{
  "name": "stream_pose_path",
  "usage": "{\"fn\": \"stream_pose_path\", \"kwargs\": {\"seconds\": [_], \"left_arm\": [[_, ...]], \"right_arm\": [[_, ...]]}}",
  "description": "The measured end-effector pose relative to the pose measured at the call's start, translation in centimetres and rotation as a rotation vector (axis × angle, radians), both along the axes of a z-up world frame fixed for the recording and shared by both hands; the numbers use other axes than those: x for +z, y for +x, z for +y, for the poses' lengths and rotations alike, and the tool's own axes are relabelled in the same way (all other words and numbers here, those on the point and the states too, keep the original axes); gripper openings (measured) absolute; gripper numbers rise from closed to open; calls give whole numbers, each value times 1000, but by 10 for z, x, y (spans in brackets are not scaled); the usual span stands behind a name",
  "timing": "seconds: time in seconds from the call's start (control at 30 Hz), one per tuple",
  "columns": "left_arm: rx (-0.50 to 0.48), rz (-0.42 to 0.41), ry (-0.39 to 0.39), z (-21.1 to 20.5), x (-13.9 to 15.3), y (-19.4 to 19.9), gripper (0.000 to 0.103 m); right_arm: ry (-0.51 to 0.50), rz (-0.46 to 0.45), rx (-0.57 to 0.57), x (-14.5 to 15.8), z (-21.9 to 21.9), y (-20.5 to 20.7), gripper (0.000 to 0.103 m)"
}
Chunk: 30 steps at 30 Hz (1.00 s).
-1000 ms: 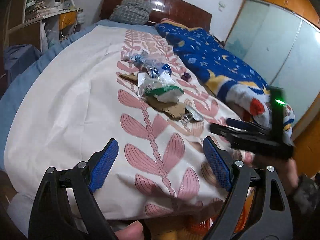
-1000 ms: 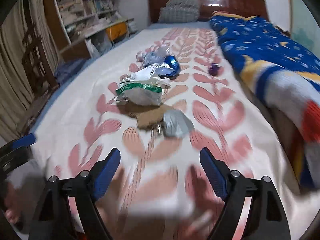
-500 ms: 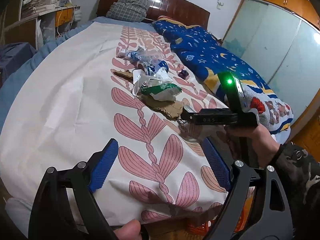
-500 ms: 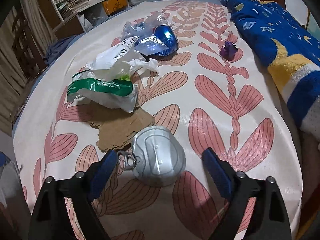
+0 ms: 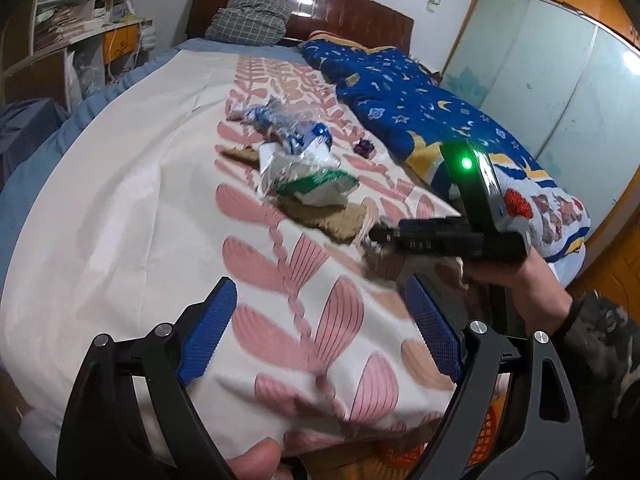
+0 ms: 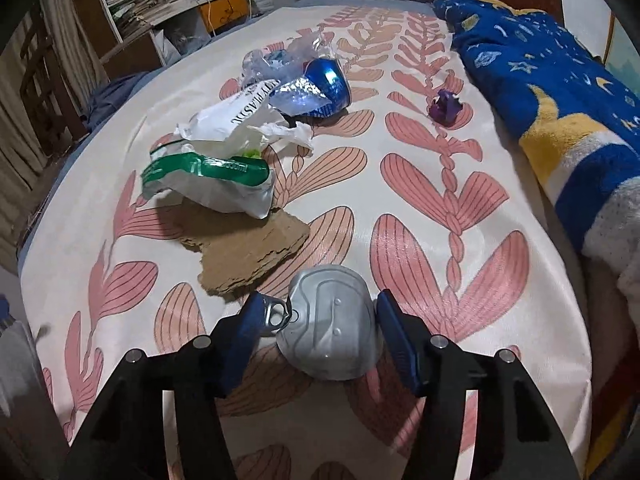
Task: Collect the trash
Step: 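Grasp the green-and-white plastic wrapper with the left gripper while the right holds the lid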
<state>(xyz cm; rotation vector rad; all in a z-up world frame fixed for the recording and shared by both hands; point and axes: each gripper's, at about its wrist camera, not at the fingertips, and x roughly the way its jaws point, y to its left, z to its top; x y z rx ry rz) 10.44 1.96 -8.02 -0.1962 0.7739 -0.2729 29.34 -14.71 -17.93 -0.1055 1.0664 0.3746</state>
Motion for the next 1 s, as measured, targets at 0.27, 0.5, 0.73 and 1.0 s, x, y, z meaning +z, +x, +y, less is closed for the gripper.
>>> {"fn": "stream_pose_path", "kwargs": {"seconds": [0.27,0.5,0.73,1.0], "left_arm": [[-98,-43,148,-26,-5,87,86],[-168,30,190,-42,-32,147,46],[-113,65,156,-32,-37,156,11],[-71,19,47,-9,-1,118,7]], "right_arm": [[48,-24,-29,18,-19,-22,59],[64,-13,-41,14,-30,-37,59],[87,-21,-51,18,-38,-44,59],[118,-55,-68,38,-47,-54,59]]}}
